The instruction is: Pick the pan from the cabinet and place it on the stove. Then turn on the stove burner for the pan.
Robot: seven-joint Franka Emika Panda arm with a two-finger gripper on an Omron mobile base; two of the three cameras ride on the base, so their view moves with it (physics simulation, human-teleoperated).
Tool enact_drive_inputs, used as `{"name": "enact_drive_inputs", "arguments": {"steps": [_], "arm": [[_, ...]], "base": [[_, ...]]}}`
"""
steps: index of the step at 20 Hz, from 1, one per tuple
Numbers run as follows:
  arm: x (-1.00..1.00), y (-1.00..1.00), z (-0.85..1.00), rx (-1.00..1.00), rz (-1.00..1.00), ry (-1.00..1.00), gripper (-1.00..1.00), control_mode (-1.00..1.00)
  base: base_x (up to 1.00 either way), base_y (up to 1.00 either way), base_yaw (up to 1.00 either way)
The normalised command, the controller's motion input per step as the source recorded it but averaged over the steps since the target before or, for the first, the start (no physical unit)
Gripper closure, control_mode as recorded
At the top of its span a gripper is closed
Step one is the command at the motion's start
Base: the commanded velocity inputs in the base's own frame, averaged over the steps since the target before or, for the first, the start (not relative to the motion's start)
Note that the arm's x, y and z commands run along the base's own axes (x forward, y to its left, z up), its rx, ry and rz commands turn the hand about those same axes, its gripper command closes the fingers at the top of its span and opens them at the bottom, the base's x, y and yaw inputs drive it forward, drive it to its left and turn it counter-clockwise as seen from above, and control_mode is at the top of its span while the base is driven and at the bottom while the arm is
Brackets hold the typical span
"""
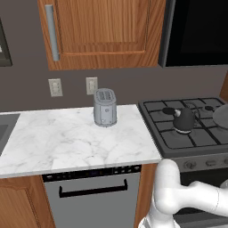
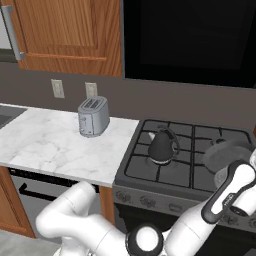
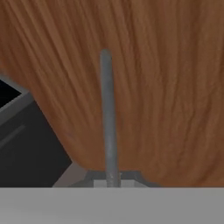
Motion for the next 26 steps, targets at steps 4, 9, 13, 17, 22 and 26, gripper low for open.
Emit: {"name": "enact_drive_inputs", "arguments": {"steps": [4,9,13,17,22,26], "arm": [[0.00,0.20,-0.65,-0.15,0.00,-0.01,1.00,-1.00],[0.00,0.37,-0.58,-0.16,-0.01,0.00,1.00,-1.00],[0.00,0.46,-0.38,-0.12,-0.03,0.00,1.00,-1.00],[0.04,0.33,-0.19,-0.07,-0.04,0.00,1.00,-1.00],[0.06,0.19,-0.02,-0.07,-0.04,0.04,-1.00,-1.00],[0.10,0.29,0.00,-0.09,-0.04,0.09,-1.00,-1.00]], "base": [[0.00,0.00,0.00],[0.00,0.00,0.00],[0.00,0.00,0.00],[0.00,0.00,0.00],[0.00,0.00,0.00],[0.00,0.00,0.00]]}}
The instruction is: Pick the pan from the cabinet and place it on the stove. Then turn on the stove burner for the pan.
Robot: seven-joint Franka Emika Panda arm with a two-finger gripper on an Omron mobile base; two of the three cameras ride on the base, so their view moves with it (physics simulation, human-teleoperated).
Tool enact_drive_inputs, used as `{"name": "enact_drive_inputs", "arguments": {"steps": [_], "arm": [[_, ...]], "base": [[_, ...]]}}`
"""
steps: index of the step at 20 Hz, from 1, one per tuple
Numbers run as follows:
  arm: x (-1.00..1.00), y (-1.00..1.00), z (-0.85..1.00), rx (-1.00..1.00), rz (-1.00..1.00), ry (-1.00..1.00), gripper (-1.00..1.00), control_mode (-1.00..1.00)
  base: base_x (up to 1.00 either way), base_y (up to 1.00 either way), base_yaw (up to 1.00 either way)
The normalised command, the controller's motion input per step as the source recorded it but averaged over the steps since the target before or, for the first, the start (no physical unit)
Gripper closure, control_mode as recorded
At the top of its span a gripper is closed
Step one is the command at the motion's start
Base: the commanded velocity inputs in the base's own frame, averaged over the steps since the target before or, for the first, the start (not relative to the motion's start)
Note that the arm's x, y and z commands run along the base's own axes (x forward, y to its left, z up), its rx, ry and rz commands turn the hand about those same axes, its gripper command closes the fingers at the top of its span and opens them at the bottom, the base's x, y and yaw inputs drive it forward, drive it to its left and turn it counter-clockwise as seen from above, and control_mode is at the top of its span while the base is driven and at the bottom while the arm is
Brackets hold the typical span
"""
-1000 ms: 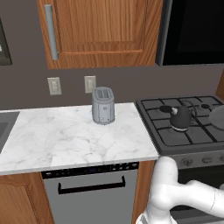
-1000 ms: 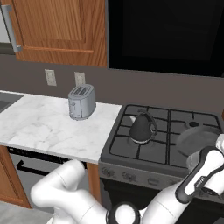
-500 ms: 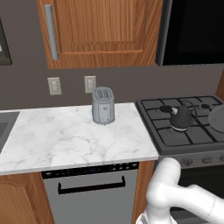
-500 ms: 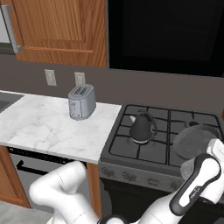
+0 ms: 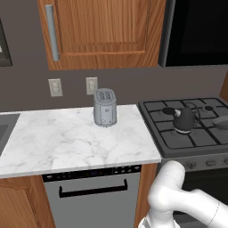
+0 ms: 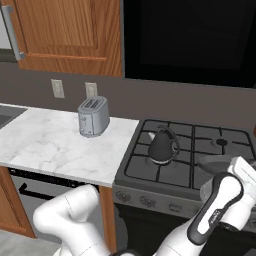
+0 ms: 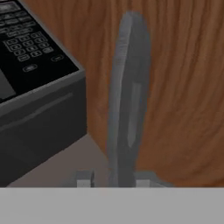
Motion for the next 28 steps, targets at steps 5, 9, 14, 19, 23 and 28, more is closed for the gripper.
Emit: {"name": "enact_drive_inputs", "arguments": {"steps": [5,9,14,19,23,28], "arm": [[0.19,0.27,0.00,-0.06,-0.04,0.09,-1.00,-1.00],[0.21,0.27,0.00,-0.06,-0.03,0.13,-1.00,-1.00],[0.11,0.15,0.00,-0.01,-0.03,0.17,-1.00,-1.00],[0.00,-0.02,0.10,0.01,-0.07,0.26,-1.00,-1.00],[0.00,-0.19,0.12,0.04,-0.09,0.26,-1.00,-1.00],[0.04,-0.03,0.06,0.03,-0.13,0.17,-1.00,-1.00]], "base": [[0.00,0.00,0.00],[0.00,0.00,0.00],[0.00,0.00,0.00],[0.00,0.00,0.00],[0.00,0.00,0.00],[0.00,0.00,0.00]]}}
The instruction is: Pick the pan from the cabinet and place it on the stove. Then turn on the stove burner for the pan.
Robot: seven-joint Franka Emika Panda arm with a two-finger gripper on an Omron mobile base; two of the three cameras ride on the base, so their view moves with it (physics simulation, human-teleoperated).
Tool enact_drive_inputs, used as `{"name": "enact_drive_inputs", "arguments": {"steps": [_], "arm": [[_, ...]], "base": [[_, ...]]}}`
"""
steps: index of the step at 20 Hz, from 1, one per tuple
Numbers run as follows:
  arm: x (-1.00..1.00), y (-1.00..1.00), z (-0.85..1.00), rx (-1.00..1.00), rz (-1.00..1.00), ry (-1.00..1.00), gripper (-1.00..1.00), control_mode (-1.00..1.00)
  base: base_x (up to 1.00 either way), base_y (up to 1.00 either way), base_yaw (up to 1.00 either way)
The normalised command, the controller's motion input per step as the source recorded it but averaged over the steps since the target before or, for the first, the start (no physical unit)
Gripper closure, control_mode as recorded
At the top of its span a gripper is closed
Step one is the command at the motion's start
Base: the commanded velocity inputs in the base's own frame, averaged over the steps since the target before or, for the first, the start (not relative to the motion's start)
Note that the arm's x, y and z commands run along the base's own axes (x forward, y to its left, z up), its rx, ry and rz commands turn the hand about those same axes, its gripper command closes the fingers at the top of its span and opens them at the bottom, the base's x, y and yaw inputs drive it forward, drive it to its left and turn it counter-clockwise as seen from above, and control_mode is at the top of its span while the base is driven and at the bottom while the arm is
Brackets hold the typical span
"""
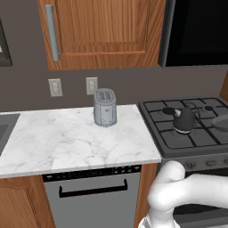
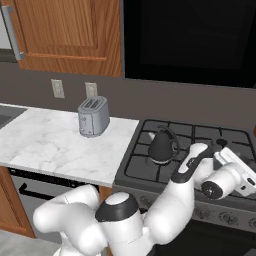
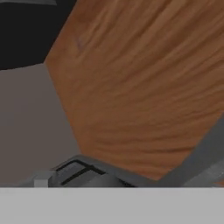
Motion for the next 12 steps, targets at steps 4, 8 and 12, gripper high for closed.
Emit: {"name": "enact_drive_inputs", "arguments": {"steps": [4,8,12], "arm": [[0.02,0.04,0.04,0.01,-0.14,0.19,-1.00,-1.00],[0.00,0.06,0.00,0.03,-0.14,0.14,-1.00,-1.00],[-0.01,0.00,-0.05,0.01,-0.01,0.00,-1.00,-1.00]], "base": [[0.00,0.00,0.00],[0.00,0.00,0.00],[0.00,0.00,0.00]]}}
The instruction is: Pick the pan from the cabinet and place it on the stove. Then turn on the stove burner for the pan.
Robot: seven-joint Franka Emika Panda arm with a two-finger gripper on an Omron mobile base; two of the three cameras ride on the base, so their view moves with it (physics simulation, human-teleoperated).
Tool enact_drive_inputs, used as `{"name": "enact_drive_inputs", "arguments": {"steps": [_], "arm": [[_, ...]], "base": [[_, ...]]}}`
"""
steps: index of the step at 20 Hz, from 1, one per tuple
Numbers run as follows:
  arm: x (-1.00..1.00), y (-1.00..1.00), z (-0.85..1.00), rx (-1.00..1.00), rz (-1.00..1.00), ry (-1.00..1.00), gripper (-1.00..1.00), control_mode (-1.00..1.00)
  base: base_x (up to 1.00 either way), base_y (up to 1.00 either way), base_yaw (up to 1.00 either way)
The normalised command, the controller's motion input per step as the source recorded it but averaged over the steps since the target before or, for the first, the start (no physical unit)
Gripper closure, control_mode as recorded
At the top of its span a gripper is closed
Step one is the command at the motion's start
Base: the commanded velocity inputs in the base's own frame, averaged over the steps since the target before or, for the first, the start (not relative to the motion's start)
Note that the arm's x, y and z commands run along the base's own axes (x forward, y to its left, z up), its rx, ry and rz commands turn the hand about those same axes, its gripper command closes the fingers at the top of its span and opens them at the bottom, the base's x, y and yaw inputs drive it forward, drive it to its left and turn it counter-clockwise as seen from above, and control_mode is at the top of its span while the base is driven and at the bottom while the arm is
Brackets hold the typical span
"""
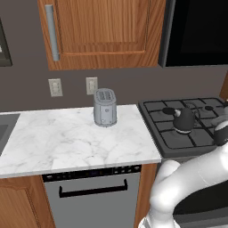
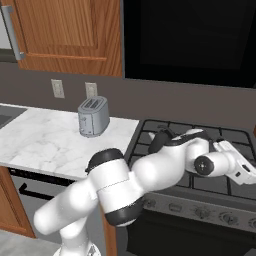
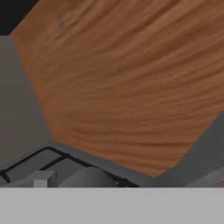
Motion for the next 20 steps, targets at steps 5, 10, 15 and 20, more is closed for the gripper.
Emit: {"name": "enact_drive_inputs", "arguments": {"steps": [5,10,15,20], "arm": [[0.00,0.11,0.00,0.06,0.00,0.00,-1.00,-1.00],[0.00,0.11,-0.10,0.07,0.00,0.00,-1.00,-1.00],[0.00,0.05,-0.25,0.11,0.00,0.00,-1.00,-1.00],[-0.10,0.00,-0.17,0.06,0.00,0.00,-1.00,-1.00]], "base": [[0.00,0.00,0.00],[0.00,0.00,0.00],[0.00,0.00,0.00],[0.00,0.00,0.00]]}}
